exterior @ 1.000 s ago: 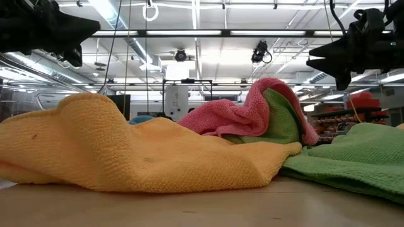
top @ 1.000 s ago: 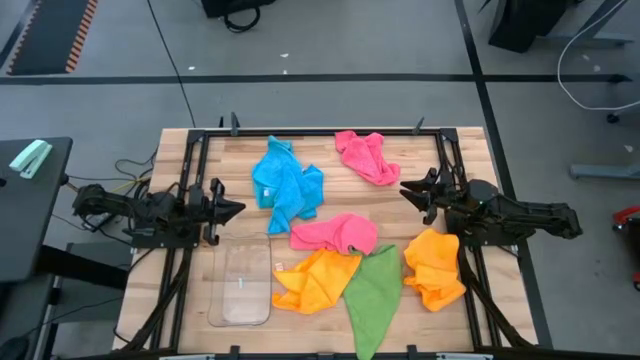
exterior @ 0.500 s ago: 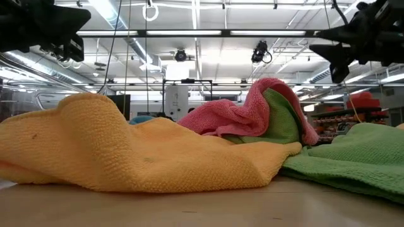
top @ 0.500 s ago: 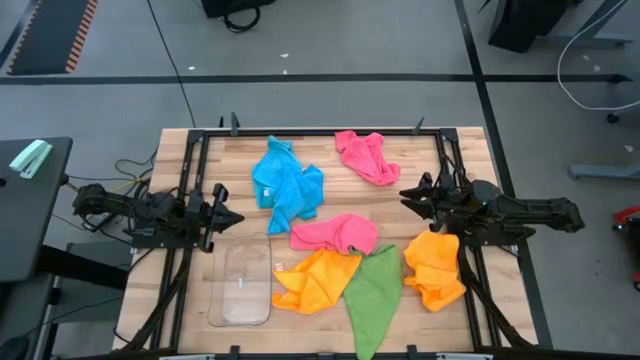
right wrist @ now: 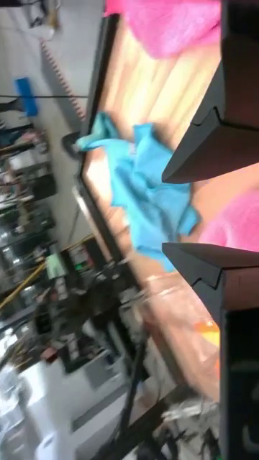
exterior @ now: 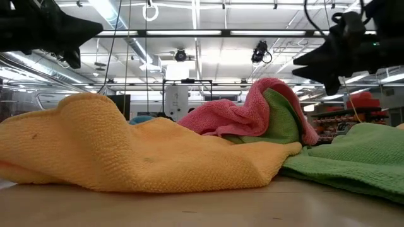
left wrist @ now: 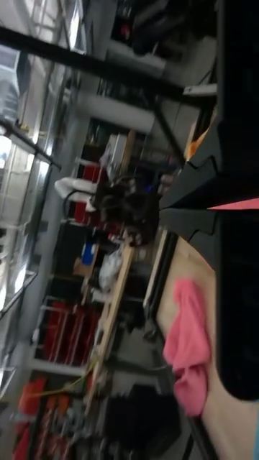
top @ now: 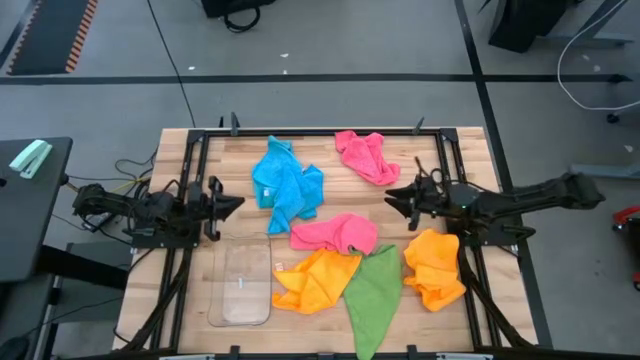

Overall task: Fold microfiber towels
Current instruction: Fold the top pink microfiber cloth

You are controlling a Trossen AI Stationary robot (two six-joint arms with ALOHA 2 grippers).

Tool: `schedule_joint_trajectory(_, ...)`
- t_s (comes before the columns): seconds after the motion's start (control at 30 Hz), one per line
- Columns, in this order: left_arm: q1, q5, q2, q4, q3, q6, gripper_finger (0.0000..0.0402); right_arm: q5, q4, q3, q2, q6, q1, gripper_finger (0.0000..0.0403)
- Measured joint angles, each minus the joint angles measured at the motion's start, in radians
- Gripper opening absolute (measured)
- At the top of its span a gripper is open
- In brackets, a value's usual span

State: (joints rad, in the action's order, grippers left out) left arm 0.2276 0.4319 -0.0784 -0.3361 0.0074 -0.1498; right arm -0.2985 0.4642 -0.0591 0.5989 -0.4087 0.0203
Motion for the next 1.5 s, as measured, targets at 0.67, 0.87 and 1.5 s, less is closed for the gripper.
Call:
schedule_joint_trajectory(0.67,-0.034,0.124,0.0,0.023,0.0,0.117,0.0023,0.242,-0.033,-0.406,0.693,0.124,-0.169,0.0153)
schedule_joint_trajectory(0.87,-0.085,0.126,0.0,-0.086,0.0,0.27,0.0035,0.254,-0.197,-0.548,0.801,0.201,-0.259,0.0153)
schedule_joint_trajectory(1.5,-0.145,0.123,0.0,-0.089,0.0,0.172,0.0019,0.217,-0.368,-0.73,0.991,0.276,-0.379,0.0157)
